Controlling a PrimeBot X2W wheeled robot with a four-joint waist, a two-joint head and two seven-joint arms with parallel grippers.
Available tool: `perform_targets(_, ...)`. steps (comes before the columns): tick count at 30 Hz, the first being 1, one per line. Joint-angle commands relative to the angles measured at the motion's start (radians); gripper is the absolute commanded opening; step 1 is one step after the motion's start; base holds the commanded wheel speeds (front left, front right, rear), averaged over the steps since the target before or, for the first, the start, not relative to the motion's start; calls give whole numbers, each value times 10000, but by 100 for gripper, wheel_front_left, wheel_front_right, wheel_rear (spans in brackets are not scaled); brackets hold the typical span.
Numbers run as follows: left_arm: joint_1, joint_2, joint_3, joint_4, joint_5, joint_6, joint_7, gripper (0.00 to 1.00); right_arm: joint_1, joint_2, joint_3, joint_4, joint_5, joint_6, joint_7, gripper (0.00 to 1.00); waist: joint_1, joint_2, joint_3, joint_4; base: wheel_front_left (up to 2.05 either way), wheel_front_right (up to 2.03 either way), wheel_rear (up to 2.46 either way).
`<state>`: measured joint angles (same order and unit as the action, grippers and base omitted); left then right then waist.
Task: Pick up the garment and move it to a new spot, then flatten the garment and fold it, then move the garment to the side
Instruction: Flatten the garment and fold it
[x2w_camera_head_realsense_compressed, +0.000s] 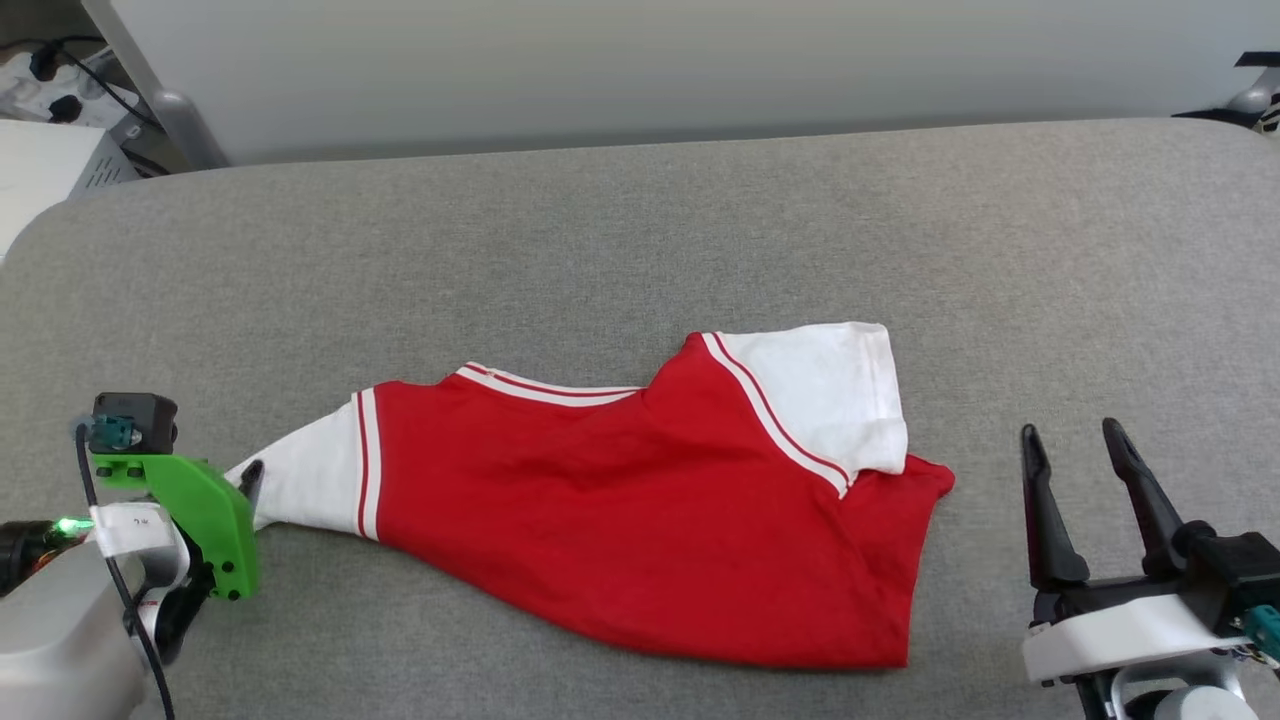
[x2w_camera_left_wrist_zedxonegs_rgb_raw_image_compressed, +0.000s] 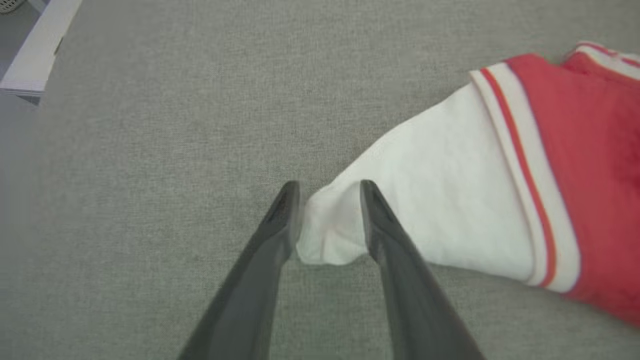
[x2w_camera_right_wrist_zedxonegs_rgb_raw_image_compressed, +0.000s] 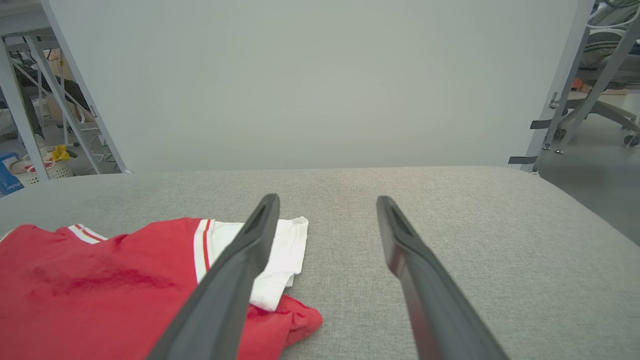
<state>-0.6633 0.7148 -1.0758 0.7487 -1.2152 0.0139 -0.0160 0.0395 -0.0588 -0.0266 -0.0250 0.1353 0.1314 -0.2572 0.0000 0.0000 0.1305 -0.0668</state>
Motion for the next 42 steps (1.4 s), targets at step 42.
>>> perform_targets(42,4938,-5326,8991,-7169,9507,1706,-2457,100,-8449,-7440,7605,2390,7012,-7,8795,100,0,0,1915,2018,0,0,0)
